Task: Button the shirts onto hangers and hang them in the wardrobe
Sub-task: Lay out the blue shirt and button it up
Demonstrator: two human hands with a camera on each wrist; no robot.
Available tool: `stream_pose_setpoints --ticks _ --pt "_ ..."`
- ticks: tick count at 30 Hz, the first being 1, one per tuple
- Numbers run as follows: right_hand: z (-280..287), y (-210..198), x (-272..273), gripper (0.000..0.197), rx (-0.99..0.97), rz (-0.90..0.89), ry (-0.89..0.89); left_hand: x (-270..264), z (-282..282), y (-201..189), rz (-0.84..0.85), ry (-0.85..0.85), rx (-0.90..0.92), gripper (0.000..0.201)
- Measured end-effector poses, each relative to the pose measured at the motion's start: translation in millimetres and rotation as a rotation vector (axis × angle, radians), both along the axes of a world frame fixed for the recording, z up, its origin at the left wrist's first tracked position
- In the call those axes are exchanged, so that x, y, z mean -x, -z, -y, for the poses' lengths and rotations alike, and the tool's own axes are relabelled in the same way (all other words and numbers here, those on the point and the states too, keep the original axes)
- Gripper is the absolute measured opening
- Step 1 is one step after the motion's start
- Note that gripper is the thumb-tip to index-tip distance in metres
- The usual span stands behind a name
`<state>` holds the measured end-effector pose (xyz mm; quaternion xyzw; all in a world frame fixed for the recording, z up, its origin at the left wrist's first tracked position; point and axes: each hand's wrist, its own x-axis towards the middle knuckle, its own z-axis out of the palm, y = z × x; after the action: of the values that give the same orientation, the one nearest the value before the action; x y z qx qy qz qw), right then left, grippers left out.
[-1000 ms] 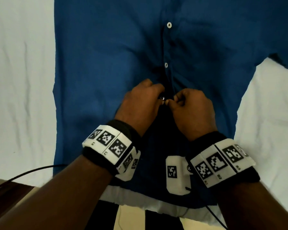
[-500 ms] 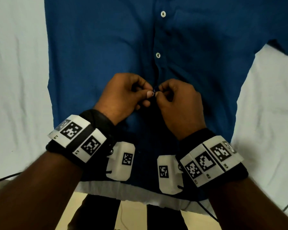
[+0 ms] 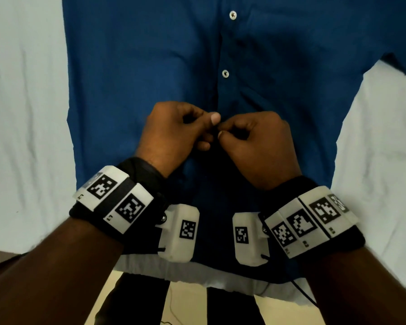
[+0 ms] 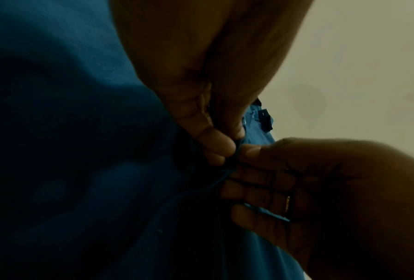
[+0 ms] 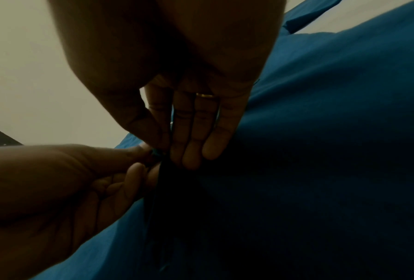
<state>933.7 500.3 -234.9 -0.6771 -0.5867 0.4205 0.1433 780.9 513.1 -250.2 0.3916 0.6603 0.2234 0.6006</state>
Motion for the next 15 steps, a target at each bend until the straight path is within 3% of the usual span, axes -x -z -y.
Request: stream_pose_setpoints --ticks 4,8,15 --pt "3 3 -1 0.016 0.025 0.016 -0.035 4 2 1 0.013 0.028 0.022 0.008" --pt "1 9 1 0.007 0.049 -0.044 0.043 9 1 6 -0.003 0.037 0.009 0.011" --pt "-9 18 2 0.015 0.201 -0.090 0.074 8 2 12 0.049 0.138 -0.089 0.032"
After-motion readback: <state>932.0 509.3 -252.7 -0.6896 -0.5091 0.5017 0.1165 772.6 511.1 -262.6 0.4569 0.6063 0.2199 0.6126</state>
